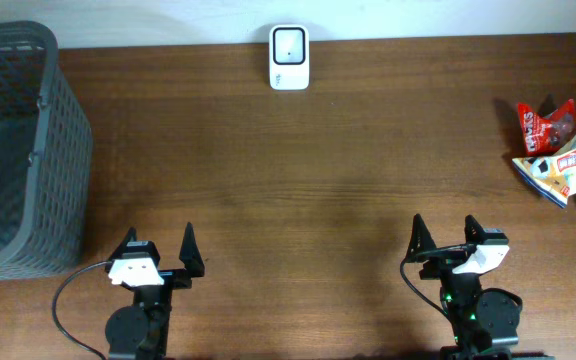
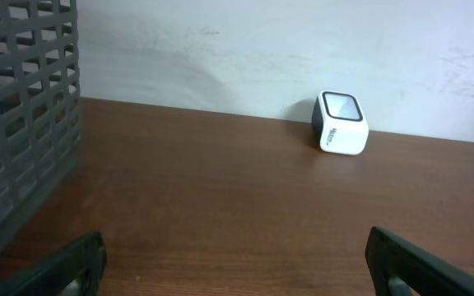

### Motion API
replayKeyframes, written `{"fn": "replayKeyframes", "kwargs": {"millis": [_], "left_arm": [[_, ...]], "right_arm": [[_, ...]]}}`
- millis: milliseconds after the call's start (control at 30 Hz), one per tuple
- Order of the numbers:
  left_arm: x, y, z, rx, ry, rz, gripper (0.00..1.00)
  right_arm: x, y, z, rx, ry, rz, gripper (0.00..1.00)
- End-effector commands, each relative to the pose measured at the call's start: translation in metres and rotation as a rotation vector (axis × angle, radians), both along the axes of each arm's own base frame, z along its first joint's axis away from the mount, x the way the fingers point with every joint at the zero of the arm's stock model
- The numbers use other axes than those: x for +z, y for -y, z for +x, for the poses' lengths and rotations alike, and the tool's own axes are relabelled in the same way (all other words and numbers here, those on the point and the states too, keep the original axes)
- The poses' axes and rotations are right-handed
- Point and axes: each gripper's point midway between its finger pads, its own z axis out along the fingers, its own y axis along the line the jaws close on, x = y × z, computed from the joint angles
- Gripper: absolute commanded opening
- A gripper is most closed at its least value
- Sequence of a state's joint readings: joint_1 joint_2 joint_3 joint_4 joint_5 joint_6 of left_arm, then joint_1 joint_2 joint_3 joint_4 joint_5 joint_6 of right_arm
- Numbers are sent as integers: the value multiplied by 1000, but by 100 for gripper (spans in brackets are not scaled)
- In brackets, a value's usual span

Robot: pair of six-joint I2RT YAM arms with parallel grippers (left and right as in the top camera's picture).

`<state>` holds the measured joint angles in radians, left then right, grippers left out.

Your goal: Scan the item barcode

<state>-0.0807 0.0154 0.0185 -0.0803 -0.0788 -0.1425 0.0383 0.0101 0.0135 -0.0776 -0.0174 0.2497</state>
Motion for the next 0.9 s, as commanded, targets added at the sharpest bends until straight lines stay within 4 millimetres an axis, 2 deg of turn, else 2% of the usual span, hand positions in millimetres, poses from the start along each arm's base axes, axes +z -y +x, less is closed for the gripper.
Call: {"fn": "replayKeyframes", "kwargs": {"millis": [0, 100, 167, 400, 600, 867], "left_arm": [[-2, -1, 0, -4, 1, 73, 99], [-2, -1, 0, -14, 1, 195, 99], [-2, -1, 0, -14, 1, 219, 99], [-3, 2, 0, -34, 0, 216, 99], [-3, -5, 0, -1, -3, 142, 99], [-3, -5, 0, -3, -3, 139, 99]], "right_arm": [[-3, -2, 0, 8, -2, -10, 98], [-3, -2, 0, 8, -2, -10, 98], [-3, -2, 0, 8, -2, -10, 98], [-3, -2, 0, 8, -2, -10, 98], [-3, -2, 0, 8, -2, -10, 98], [-3, -2, 0, 8, -2, -10, 98]]}}
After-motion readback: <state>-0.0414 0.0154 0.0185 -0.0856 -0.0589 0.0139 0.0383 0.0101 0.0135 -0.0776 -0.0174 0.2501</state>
